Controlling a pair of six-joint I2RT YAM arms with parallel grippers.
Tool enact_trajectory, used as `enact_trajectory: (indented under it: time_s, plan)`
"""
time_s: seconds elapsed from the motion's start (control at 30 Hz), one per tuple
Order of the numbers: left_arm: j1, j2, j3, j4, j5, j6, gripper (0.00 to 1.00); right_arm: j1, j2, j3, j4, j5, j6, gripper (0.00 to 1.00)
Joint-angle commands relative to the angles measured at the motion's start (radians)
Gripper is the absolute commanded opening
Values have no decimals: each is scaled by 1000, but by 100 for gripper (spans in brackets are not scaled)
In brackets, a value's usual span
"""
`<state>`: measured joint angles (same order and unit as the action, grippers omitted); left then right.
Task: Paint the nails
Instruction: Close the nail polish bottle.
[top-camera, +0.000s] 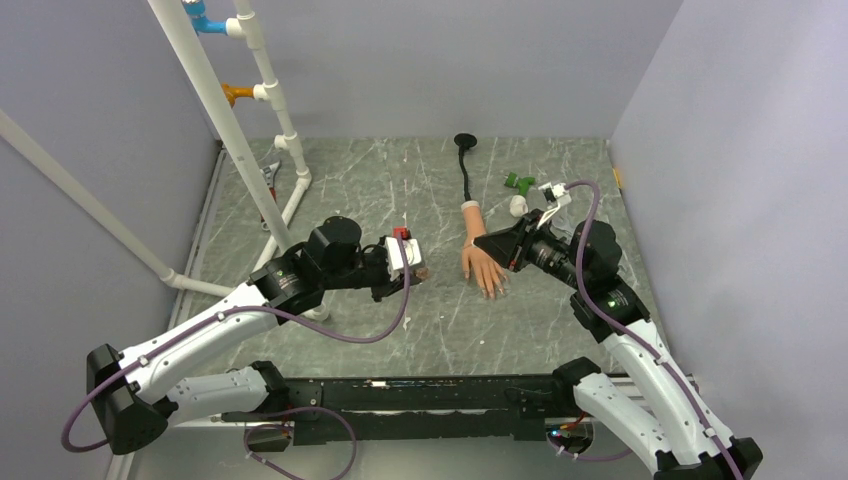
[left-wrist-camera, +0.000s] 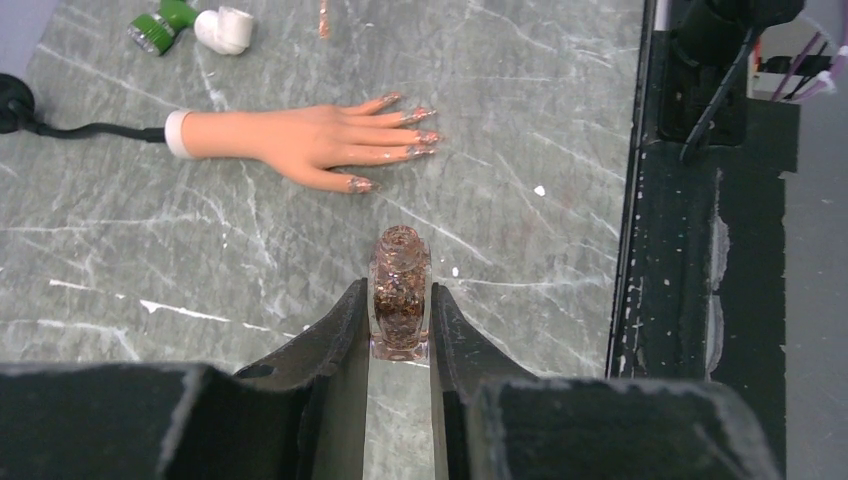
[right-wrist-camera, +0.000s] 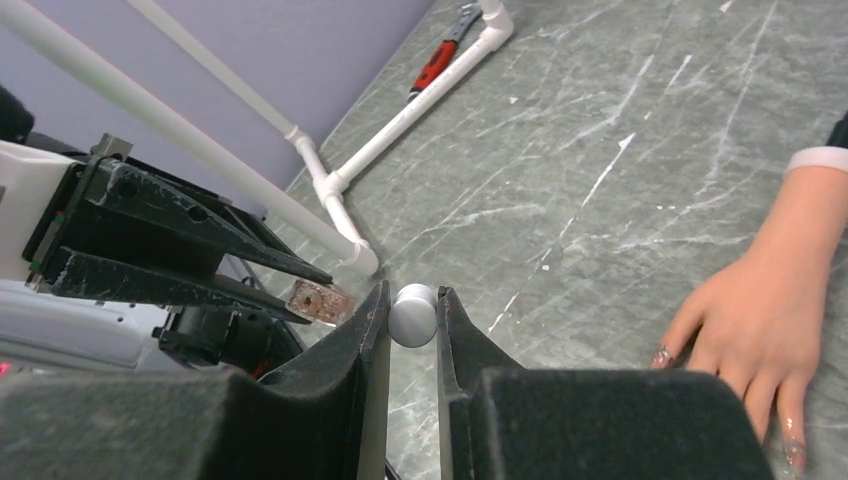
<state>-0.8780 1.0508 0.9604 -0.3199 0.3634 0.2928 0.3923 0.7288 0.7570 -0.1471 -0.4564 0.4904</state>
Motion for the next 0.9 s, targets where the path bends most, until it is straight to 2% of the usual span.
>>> enact_trajectory:
  time_s: [0.0, 0.2, 0.47, 0.87]
  plan:
    - [4, -28, 27, 46, 119, -8, 0, -2, -22, 28, 102, -90, -2, 0]
    - [8, -25, 24, 45, 186, 5, 0, 0, -21, 10, 192, -234, 33, 0]
    - [16, -10, 25, 50, 232, -3, 0, 39, -20, -20, 214, -308, 30, 0]
    - [46, 2, 28, 78, 304, -39, 0, 158, -7, -7, 152, -251, -29, 0]
